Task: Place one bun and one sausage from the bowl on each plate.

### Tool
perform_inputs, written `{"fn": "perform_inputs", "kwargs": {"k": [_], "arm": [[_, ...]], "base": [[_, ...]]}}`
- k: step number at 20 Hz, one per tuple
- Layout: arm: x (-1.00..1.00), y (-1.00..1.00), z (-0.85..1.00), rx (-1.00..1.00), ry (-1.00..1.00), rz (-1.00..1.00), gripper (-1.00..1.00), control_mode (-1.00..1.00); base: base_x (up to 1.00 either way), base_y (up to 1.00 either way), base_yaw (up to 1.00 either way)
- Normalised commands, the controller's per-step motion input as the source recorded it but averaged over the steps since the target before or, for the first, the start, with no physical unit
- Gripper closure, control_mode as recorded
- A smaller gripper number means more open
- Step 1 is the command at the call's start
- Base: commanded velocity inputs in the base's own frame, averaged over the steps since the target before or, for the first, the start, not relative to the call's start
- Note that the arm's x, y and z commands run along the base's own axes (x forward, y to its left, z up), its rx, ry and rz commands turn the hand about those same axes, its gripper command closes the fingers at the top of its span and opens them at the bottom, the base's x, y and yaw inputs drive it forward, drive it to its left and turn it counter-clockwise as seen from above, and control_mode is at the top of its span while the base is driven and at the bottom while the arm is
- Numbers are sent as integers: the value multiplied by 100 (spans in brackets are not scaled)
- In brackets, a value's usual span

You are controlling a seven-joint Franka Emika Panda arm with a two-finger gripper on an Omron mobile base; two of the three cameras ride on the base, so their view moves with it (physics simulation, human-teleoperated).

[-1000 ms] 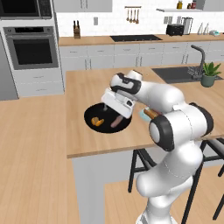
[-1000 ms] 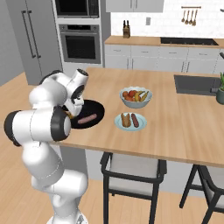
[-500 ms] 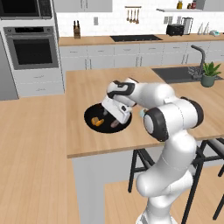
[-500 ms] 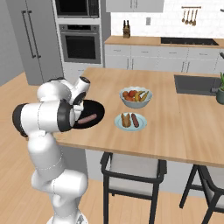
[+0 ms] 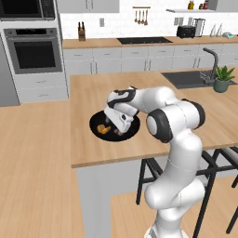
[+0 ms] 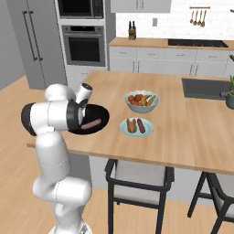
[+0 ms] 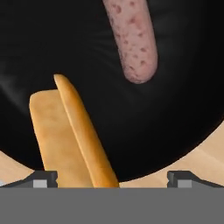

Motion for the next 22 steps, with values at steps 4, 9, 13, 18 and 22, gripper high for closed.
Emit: {"fn": "perform_inputs", "kwargs": {"k": [4, 9, 13, 18, 22], "arm": [[37, 0, -7, 0, 3, 0, -100, -100], [11, 0, -30, 0, 0, 0, -100, -100], [0, 0, -31, 0, 0, 0, -100, -100], [8, 11, -13, 0, 1, 0, -100, -100], [13, 18, -3, 0, 0, 0, -100, -100]], "base": [[0, 0, 0], [0, 0, 0], [0, 0, 0], [0, 0, 0], [0, 0, 0]]}}
